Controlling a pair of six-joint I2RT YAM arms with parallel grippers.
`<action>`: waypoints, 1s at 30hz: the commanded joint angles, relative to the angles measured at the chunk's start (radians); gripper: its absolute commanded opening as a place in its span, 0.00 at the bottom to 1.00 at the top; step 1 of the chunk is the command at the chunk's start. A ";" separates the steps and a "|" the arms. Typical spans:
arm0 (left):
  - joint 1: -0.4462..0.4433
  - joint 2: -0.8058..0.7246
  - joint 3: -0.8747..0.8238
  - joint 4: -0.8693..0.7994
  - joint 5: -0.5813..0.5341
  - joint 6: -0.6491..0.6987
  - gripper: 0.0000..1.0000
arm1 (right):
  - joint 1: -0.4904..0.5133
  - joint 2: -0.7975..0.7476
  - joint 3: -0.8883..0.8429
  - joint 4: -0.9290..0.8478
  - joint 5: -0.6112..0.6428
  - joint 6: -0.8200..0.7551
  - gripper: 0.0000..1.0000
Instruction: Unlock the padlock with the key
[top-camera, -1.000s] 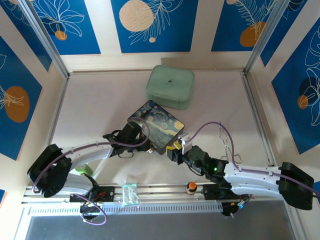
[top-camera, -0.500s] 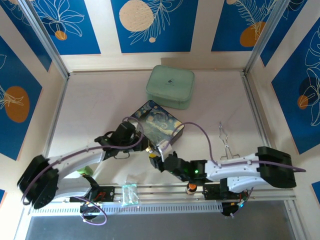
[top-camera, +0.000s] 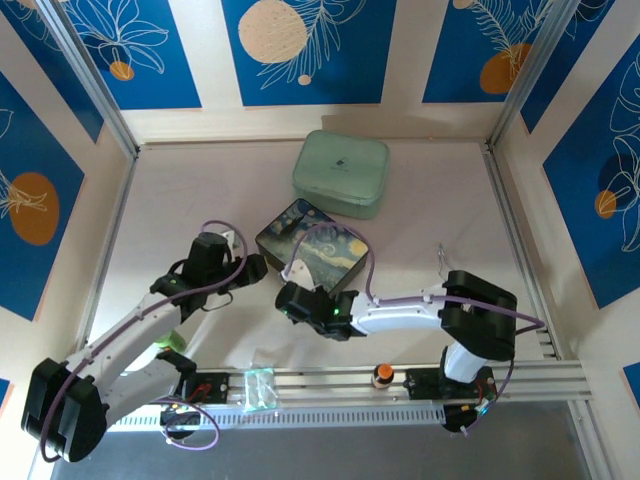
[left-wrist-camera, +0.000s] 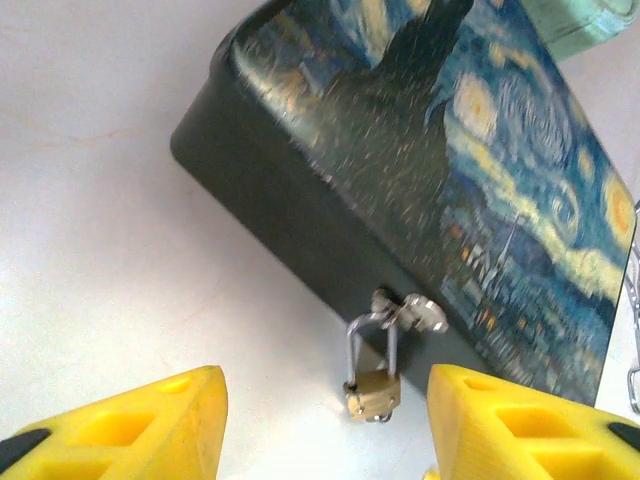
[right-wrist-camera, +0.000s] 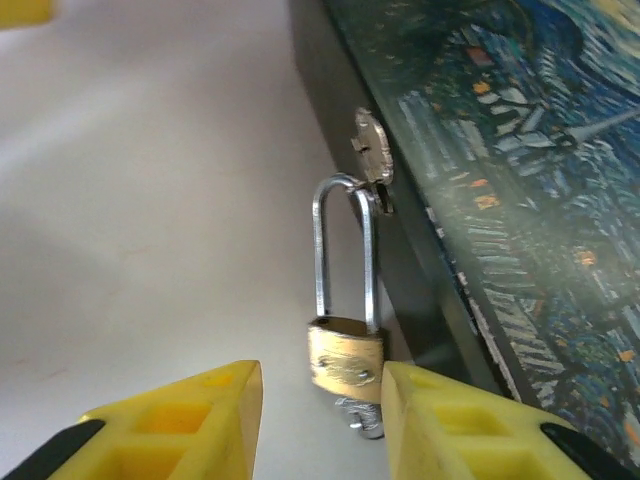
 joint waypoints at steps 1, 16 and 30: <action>0.009 -0.009 -0.056 0.042 0.038 0.001 0.54 | -0.029 0.030 0.066 -0.141 -0.021 0.038 0.35; -0.060 0.103 -0.168 0.334 0.097 -0.091 0.51 | -0.197 -0.108 -0.091 -0.060 -0.075 0.097 0.37; -0.095 0.144 -0.146 0.350 0.108 -0.073 0.51 | -0.193 -0.035 -0.092 0.086 -0.254 0.194 0.47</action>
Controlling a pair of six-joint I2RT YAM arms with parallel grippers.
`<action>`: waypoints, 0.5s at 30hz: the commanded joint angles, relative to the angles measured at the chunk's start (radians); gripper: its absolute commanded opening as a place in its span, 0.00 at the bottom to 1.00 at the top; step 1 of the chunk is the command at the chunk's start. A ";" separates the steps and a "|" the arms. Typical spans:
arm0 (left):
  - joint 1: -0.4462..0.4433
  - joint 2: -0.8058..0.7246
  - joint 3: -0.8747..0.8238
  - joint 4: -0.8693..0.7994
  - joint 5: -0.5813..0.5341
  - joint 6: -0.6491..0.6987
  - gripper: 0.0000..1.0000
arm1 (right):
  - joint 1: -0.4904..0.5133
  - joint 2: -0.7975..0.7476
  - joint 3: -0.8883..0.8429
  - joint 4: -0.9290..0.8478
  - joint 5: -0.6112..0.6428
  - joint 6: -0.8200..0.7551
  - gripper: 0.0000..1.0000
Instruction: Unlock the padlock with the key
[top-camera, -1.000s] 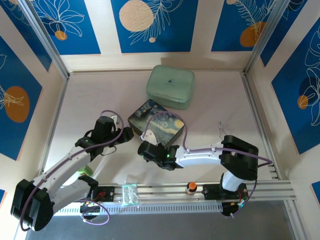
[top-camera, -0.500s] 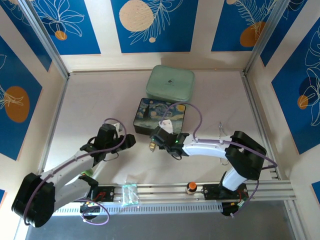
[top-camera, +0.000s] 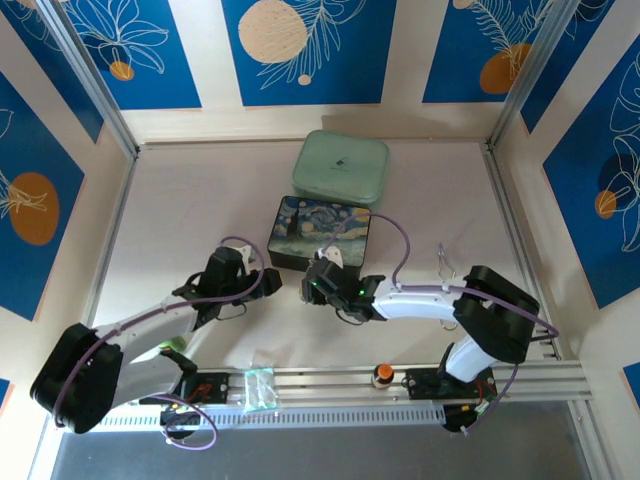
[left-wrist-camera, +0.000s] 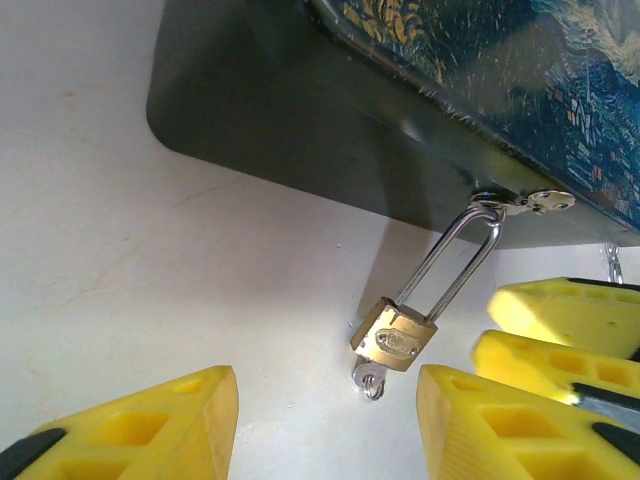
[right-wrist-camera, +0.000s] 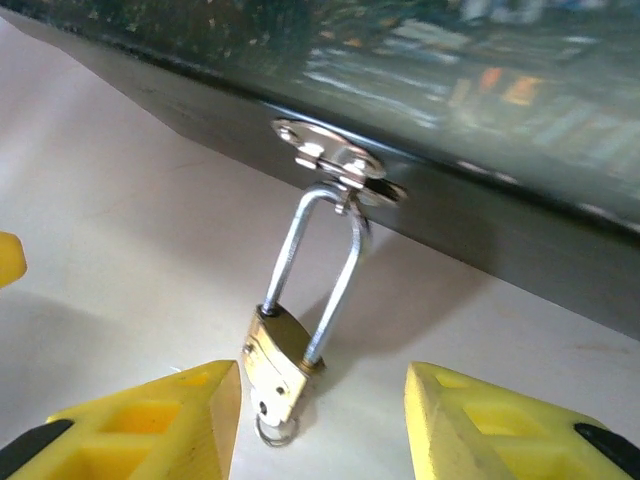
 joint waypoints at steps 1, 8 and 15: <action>-0.009 -0.022 0.010 -0.008 0.019 0.015 0.51 | 0.006 0.049 0.070 -0.041 -0.032 0.020 0.47; -0.009 -0.081 -0.036 -0.016 -0.001 0.003 0.51 | 0.002 0.149 0.207 -0.267 0.002 0.052 0.43; -0.009 -0.110 -0.063 -0.007 -0.013 -0.011 0.52 | 0.010 0.162 0.213 -0.300 -0.011 0.047 0.40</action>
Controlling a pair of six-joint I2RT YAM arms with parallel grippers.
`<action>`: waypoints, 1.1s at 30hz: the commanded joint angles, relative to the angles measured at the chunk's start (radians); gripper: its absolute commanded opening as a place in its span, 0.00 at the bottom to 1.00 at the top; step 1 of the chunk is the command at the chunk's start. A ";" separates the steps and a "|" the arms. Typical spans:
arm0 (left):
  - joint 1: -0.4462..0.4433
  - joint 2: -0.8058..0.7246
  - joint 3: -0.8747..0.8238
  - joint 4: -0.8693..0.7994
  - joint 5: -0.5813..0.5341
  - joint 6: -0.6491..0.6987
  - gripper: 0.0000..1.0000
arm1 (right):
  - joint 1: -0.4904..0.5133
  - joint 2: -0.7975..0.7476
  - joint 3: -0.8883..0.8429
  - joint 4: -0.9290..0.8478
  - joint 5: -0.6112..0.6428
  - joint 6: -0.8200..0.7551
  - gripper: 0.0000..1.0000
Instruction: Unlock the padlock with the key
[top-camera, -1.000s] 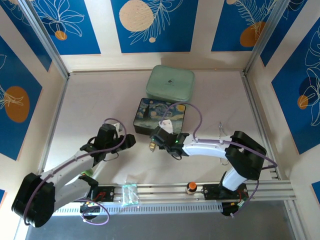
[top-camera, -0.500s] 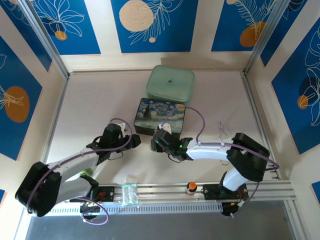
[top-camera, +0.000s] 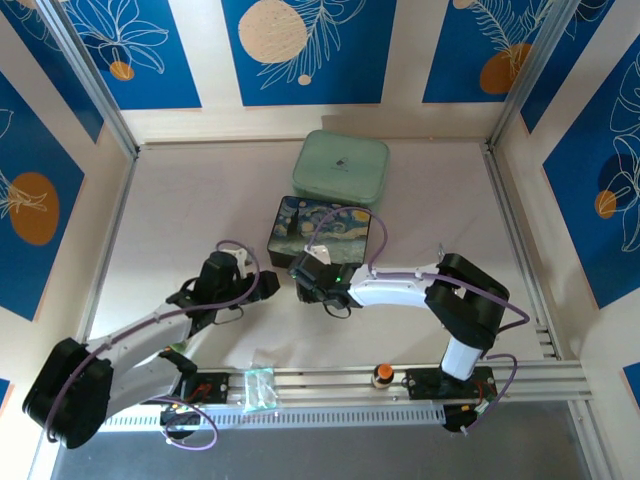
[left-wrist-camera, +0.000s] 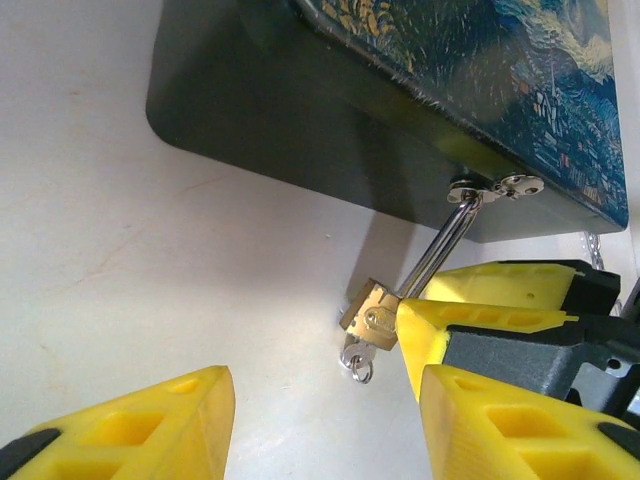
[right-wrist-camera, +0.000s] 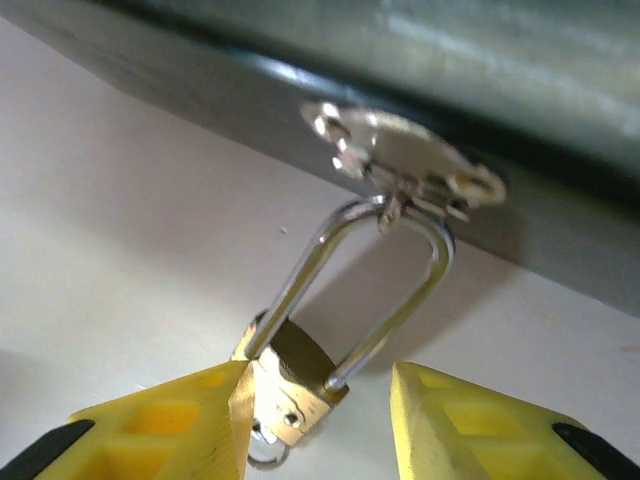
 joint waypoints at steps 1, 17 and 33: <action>-0.008 -0.020 -0.020 0.001 -0.013 -0.015 0.52 | 0.006 0.019 0.021 -0.052 -0.009 0.009 0.39; -0.009 -0.046 -0.033 -0.003 -0.007 -0.017 0.53 | 0.017 0.093 0.124 -0.108 -0.004 -0.016 0.36; -0.009 -0.043 0.005 -0.023 -0.009 0.005 0.53 | 0.048 0.087 0.179 -0.363 0.123 0.028 0.17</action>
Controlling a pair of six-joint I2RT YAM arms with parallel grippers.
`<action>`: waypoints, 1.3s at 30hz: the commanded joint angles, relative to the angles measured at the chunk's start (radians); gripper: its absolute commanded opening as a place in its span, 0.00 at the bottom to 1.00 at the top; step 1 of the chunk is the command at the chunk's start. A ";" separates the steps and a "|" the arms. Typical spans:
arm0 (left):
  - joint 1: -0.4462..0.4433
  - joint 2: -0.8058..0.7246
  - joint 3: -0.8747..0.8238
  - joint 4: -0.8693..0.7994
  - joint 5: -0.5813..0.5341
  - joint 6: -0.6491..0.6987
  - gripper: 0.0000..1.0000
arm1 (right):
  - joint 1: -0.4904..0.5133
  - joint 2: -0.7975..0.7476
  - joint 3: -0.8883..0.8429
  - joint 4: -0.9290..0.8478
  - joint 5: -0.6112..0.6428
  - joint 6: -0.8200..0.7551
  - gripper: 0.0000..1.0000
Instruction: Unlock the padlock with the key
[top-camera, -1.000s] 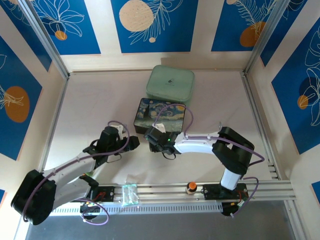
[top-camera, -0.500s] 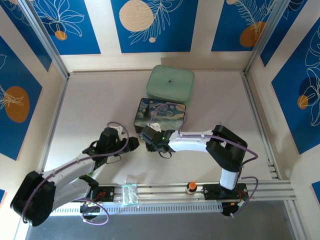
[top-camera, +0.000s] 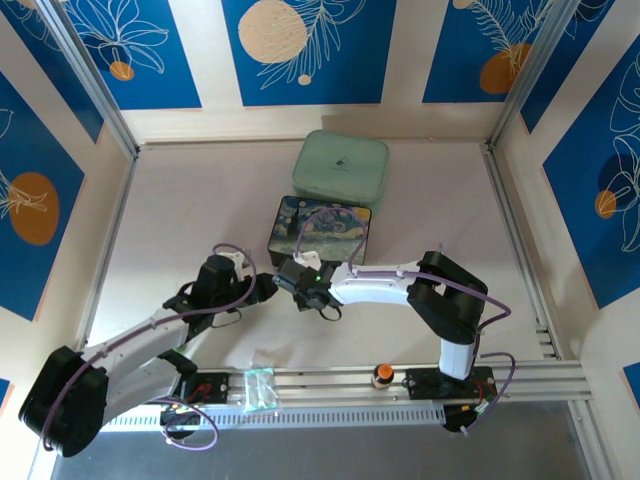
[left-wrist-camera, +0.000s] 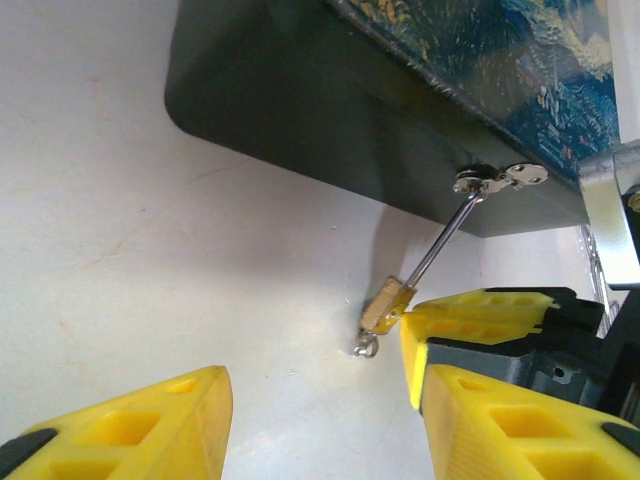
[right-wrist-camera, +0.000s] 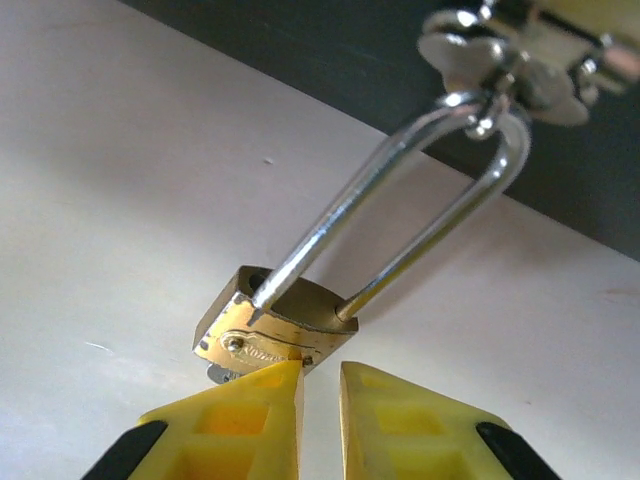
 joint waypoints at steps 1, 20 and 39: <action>-0.008 0.000 0.031 -0.011 -0.002 0.021 0.53 | -0.002 -0.027 0.010 -0.111 0.059 0.032 0.17; -0.007 0.031 0.135 -0.047 -0.006 0.074 0.57 | 0.021 -0.140 -0.121 0.151 0.106 0.189 0.49; -0.008 0.046 0.177 -0.055 0.021 0.110 0.58 | 0.021 -0.149 -0.457 0.799 0.061 0.121 0.41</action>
